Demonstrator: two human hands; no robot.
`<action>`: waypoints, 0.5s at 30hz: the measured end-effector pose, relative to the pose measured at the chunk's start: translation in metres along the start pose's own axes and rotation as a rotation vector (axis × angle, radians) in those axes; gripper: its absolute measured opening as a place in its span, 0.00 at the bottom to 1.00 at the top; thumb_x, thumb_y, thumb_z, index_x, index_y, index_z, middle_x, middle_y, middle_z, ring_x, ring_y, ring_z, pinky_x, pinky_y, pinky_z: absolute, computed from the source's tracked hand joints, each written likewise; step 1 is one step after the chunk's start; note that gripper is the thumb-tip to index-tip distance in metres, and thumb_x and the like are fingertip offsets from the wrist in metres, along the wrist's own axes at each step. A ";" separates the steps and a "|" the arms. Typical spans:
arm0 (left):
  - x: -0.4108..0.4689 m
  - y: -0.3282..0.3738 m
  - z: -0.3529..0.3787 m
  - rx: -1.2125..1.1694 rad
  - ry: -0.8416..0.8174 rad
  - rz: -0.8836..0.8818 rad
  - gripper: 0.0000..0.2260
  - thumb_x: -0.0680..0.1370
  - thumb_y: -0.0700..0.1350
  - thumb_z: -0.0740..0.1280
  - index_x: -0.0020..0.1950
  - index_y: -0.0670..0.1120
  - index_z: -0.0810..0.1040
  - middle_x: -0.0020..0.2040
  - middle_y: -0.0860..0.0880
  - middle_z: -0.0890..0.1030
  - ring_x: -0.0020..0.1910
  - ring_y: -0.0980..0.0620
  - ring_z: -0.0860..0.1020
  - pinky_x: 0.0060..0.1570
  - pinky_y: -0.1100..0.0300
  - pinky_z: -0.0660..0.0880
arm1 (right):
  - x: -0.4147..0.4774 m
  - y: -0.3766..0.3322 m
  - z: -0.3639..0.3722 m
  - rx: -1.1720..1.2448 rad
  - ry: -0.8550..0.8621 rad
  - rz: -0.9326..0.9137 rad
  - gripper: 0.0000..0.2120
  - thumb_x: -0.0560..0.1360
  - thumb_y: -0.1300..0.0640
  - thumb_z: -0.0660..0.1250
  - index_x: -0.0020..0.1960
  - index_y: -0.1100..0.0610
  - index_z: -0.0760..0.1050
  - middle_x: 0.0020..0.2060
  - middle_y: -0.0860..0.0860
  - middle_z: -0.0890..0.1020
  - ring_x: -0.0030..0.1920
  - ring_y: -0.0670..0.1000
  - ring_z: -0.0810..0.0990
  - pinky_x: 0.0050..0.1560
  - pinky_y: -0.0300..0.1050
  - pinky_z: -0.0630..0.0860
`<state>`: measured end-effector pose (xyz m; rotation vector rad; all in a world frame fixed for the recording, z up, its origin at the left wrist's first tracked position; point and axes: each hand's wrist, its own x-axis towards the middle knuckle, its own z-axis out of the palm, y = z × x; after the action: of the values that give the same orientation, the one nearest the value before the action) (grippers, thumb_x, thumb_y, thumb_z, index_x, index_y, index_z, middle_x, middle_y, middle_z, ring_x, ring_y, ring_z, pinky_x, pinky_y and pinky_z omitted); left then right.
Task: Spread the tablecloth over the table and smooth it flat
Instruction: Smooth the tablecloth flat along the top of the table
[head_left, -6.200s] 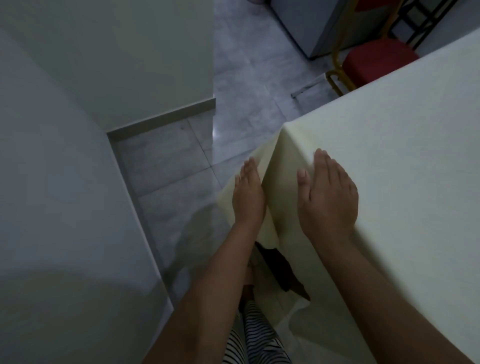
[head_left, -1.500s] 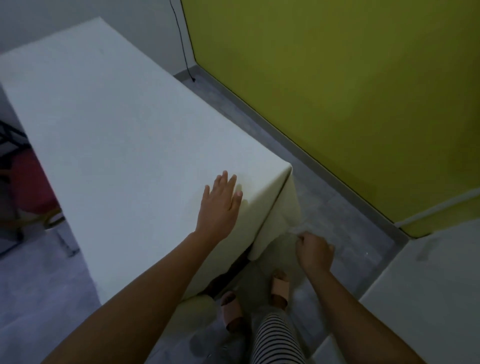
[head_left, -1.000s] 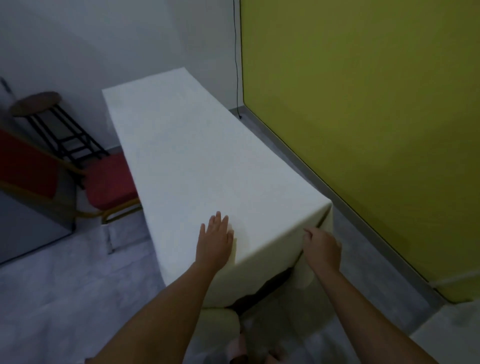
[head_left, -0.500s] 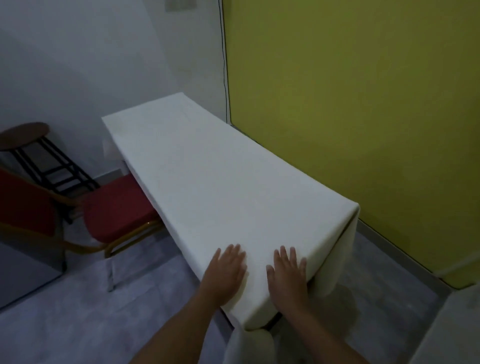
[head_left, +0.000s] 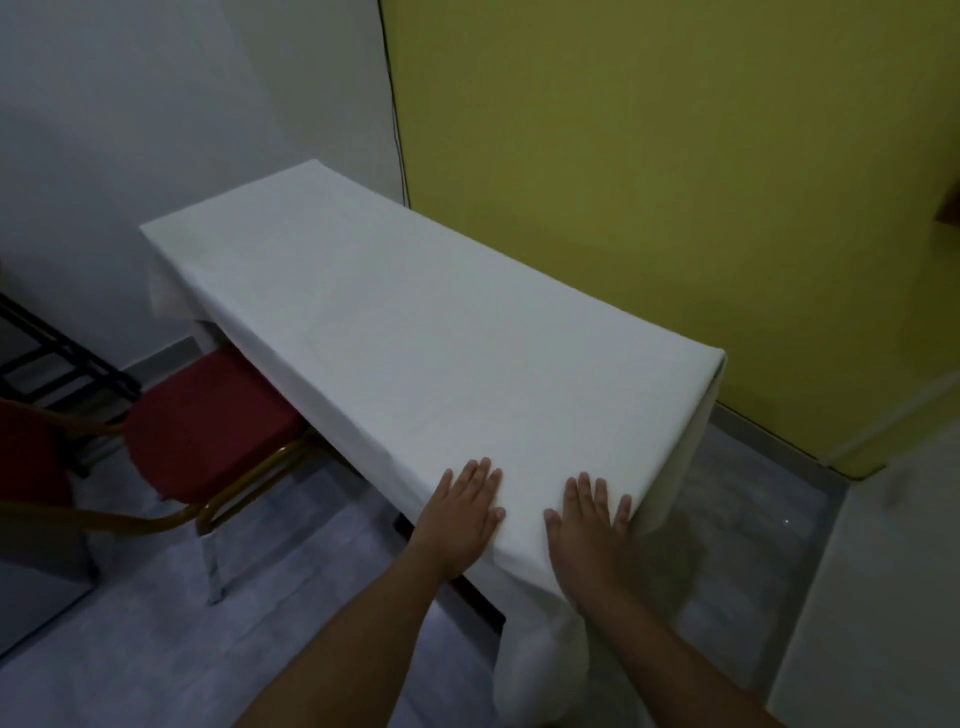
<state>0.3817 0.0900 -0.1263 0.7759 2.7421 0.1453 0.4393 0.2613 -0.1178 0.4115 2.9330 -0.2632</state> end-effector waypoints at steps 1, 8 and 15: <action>0.001 -0.001 -0.001 0.005 0.001 0.014 0.26 0.83 0.55 0.42 0.78 0.47 0.41 0.79 0.48 0.41 0.78 0.51 0.40 0.76 0.51 0.39 | 0.000 0.001 0.001 -0.002 0.002 0.003 0.28 0.81 0.46 0.44 0.77 0.58 0.48 0.77 0.54 0.51 0.77 0.54 0.46 0.73 0.60 0.36; 0.010 -0.010 -0.004 -0.021 0.029 0.018 0.29 0.80 0.59 0.38 0.78 0.47 0.42 0.79 0.48 0.43 0.78 0.52 0.41 0.76 0.52 0.38 | 0.001 -0.009 0.001 0.014 0.003 0.054 0.28 0.81 0.45 0.44 0.77 0.58 0.48 0.78 0.54 0.50 0.77 0.54 0.44 0.71 0.59 0.29; 0.030 -0.036 -0.007 -0.034 0.046 0.107 0.37 0.74 0.63 0.26 0.78 0.48 0.45 0.79 0.49 0.45 0.78 0.52 0.42 0.74 0.52 0.37 | 0.007 -0.030 0.012 -0.056 0.022 0.117 0.31 0.80 0.44 0.37 0.77 0.59 0.50 0.77 0.55 0.53 0.77 0.55 0.48 0.74 0.59 0.40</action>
<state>0.3371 0.0751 -0.1329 0.9208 2.7343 0.2341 0.4255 0.2322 -0.1258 0.5790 2.9165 -0.1617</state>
